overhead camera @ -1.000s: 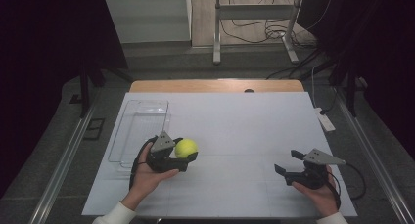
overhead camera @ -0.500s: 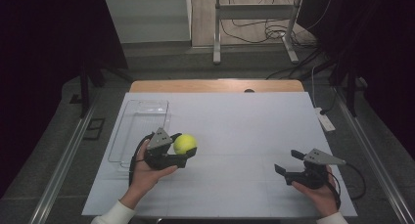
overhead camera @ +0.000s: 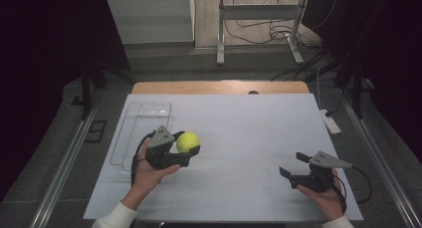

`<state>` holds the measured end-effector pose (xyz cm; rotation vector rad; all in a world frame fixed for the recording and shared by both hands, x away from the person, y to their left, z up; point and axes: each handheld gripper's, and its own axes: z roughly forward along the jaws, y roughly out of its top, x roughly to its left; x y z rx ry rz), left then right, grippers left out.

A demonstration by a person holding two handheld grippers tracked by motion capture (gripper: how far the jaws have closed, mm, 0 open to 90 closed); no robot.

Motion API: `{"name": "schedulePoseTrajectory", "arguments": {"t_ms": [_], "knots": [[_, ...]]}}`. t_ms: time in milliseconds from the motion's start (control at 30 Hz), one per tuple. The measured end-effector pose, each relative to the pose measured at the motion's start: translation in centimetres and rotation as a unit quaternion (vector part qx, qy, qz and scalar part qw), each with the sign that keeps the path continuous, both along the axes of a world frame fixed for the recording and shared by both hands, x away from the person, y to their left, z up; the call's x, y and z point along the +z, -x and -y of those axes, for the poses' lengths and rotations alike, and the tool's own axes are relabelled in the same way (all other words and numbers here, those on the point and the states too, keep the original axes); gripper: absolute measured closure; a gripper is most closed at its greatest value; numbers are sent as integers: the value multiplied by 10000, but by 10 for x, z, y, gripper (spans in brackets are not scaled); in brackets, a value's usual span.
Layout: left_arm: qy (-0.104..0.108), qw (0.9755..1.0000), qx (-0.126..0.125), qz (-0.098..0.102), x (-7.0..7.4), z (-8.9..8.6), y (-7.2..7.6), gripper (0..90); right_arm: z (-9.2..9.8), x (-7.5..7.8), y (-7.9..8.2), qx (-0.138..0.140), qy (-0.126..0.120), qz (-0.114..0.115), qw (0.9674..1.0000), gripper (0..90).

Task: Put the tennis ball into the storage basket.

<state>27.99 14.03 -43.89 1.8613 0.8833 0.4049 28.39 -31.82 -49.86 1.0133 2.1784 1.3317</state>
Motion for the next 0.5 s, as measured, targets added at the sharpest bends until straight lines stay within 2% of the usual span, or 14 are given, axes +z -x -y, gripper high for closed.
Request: {"name": "schedulePoseTrajectory", "arguments": {"t_ms": [500], "knots": [[80,9999,66,93,9,-1,-6,267,0,0,0,5,5,7,10000,133]]}}
